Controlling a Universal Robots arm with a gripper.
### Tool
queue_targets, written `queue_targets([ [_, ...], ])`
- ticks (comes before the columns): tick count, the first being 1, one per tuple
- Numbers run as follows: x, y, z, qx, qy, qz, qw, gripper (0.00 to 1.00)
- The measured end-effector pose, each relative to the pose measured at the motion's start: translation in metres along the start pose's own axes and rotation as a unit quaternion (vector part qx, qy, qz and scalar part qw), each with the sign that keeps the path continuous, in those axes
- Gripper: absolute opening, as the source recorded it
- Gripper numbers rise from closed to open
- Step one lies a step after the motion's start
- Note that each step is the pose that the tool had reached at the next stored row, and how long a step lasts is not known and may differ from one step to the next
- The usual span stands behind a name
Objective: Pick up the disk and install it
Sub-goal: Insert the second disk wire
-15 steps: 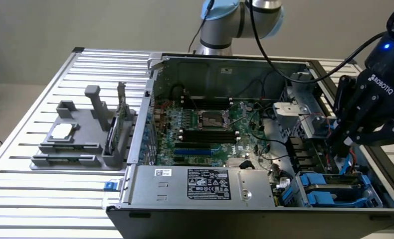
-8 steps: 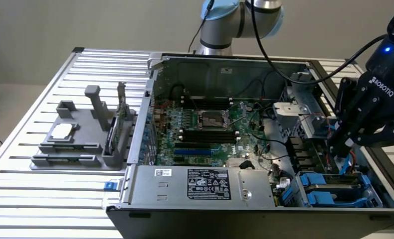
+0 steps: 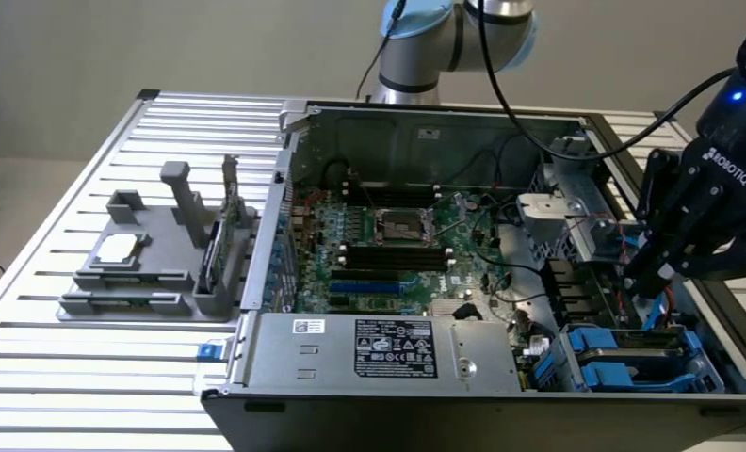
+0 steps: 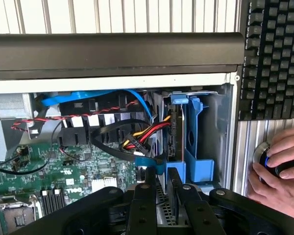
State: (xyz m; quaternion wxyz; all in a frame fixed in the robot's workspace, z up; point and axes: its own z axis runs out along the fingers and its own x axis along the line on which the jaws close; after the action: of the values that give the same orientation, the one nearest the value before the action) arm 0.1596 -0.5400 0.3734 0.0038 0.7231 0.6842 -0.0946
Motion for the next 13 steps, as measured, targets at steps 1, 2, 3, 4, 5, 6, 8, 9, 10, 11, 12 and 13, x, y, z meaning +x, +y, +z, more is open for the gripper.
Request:
queue_targets([
  [1,0.0001,0.0001,0.0008,0.0000,-0.0004,0.000,1.0000,0.24],
  [2,0.0004,0.0002,0.0014,0.0000,-0.0010,0.000,1.0000,0.24],
  [3,0.0005,0.0005,0.0026,0.0000,-0.0011,0.000,1.0000,0.24],
  [4,0.0008,0.0006,0.0034,0.0000,-0.0013,0.000,1.0000,0.24],
  [5,0.0009,0.0007,0.0040,-0.0001,-0.0016,0.000,1.0000,0.24],
  [6,0.0012,0.0008,0.0047,-0.0001,-0.0019,0.000,1.0000,0.24],
  [8,0.0016,0.0010,0.0058,-0.0001,-0.0022,0.000,1.0000,0.22],
  [9,0.0018,0.0010,0.0064,-0.0001,-0.0025,0.000,1.0000,0.16],
  [10,0.0019,0.0012,0.0069,-0.0001,-0.0026,0.000,1.0000,0.16],
  [11,0.0021,0.0012,0.0074,-0.0001,-0.0027,0.000,1.0000,0.16],
  [12,0.0022,0.0013,0.0077,-0.0001,-0.0029,0.000,1.0000,0.16],
  [13,0.0024,0.0013,0.0081,-0.0001,-0.0029,0.000,1.0000,0.16],
])
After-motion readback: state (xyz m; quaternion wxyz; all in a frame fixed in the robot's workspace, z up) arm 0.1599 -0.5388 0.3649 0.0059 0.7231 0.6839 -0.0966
